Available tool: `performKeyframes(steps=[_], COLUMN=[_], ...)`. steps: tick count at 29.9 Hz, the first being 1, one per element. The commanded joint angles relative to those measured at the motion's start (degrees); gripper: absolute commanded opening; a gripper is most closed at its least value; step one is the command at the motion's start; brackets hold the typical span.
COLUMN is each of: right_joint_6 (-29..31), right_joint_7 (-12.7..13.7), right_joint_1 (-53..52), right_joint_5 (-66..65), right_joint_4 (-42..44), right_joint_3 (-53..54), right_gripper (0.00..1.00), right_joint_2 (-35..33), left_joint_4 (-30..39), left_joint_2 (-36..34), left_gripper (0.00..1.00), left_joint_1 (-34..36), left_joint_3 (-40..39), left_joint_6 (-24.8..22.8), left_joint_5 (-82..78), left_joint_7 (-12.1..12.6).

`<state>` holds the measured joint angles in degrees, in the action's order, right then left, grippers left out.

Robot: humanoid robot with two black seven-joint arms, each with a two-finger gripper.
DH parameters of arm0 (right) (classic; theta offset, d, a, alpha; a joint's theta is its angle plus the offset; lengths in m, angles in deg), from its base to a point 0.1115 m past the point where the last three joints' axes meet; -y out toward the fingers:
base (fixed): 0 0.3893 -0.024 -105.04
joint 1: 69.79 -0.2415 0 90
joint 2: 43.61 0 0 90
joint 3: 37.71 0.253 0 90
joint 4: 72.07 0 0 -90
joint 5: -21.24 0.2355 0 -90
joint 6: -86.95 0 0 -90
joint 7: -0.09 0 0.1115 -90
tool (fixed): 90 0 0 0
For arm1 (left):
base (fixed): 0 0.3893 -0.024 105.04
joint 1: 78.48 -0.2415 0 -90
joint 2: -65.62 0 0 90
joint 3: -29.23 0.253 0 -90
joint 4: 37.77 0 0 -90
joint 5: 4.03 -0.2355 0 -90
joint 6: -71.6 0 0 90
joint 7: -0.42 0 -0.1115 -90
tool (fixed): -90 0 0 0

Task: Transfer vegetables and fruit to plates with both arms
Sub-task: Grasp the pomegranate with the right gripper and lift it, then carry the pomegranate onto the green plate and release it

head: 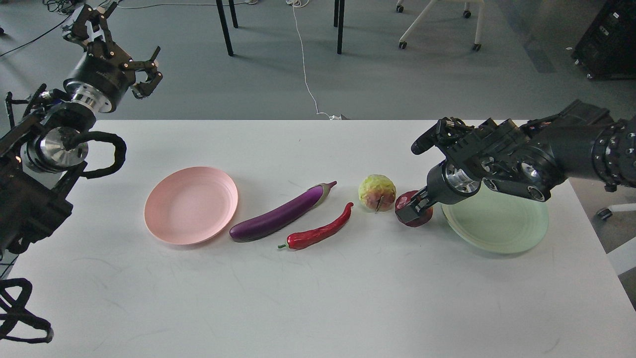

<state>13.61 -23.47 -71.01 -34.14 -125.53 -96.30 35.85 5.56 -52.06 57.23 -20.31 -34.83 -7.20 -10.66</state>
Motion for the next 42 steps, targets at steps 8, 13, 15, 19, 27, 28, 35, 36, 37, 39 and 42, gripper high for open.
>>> performKeyframes(steps=[8, 13, 15, 19, 27, 28, 35, 36, 37, 39, 42], right_joint_6=[0.74, 0.57, 0.30, 0.13, -2.95, -3.04, -2.69, -2.69, -2.60, -2.42, -1.55], right_joint_7=[0.27, 0.27, 0.35, 0.35, 1.06, 1.14, 1.14, 1.14, 1.14, 1.14, 1.14], right_joint_1=[-6.00, -2.92, -1.17, 1.47, 4.46, 4.46, 3.77, 3.41, 2.71, 0.52, -2.12], right_joint_5=[-11.85, -12.12, -12.12, -11.94, -11.85, -11.76, -11.15, -11.15, -11.06, -10.89, -9.49], right_joint_4=[-0.95, -0.24, -0.06, -0.06, -0.06, -0.06, -1.03, -1.29, -1.47, -1.47, -1.56], right_joint_3=[-4.17, -4.43, -4.43, -3.73, -3.12, -2.94, 0.05, 0.22, 0.66, 2.50, 5.49], right_gripper=[0.60, 0.61, 0.63, 0.67, 0.87, 0.89, 0.98, 0.98, 0.98, 0.98, 0.98], right_joint_2=[-8.79, -12.31, -12.92, -15.12, -16.44, -16.44, -17.23, -17.23, -17.23, -16.97, -15.75], left_joint_4=[0.08, 0.08, 0.08, 0.08, 0.08, 0.08, 0.08, 0.08, 0.08, 0.08, 0.08], left_joint_2=[-0.45, -1.15, -1.33, -1.42, -1.68, -1.68, -1.77, -1.77, -1.77, -1.86, -1.86], left_gripper=[0.98, 0.98, 0.98, 0.98, 0.98, 0.98, 0.98, 0.98, 0.98, 0.98, 0.98], left_joint_1=[0.08, -0.01, 0.08, -0.01, -0.01, -0.01, -0.01, -0.01, -0.01, -0.01, -0.01], left_joint_3=[0.24, 0.32, 0.32, 0.32, 0.41, 0.41, 0.24, 0.24, 0.24, 0.32, 0.32], left_joint_6=[0.00, -1.22, -1.32, -1.32, -1.40, -1.40, -1.40, -1.40, -1.40, -1.40, -1.40], left_joint_5=[-0.09, -0.09, -0.09, -0.09, -0.09, -0.09, -0.09, -0.09, -0.09, -0.09, -0.09], left_joint_7=[0.00, 0.00, 0.00, 0.00, 0.00, 0.00, 0.00, 0.00, 0.00, 0.00, 0.00])
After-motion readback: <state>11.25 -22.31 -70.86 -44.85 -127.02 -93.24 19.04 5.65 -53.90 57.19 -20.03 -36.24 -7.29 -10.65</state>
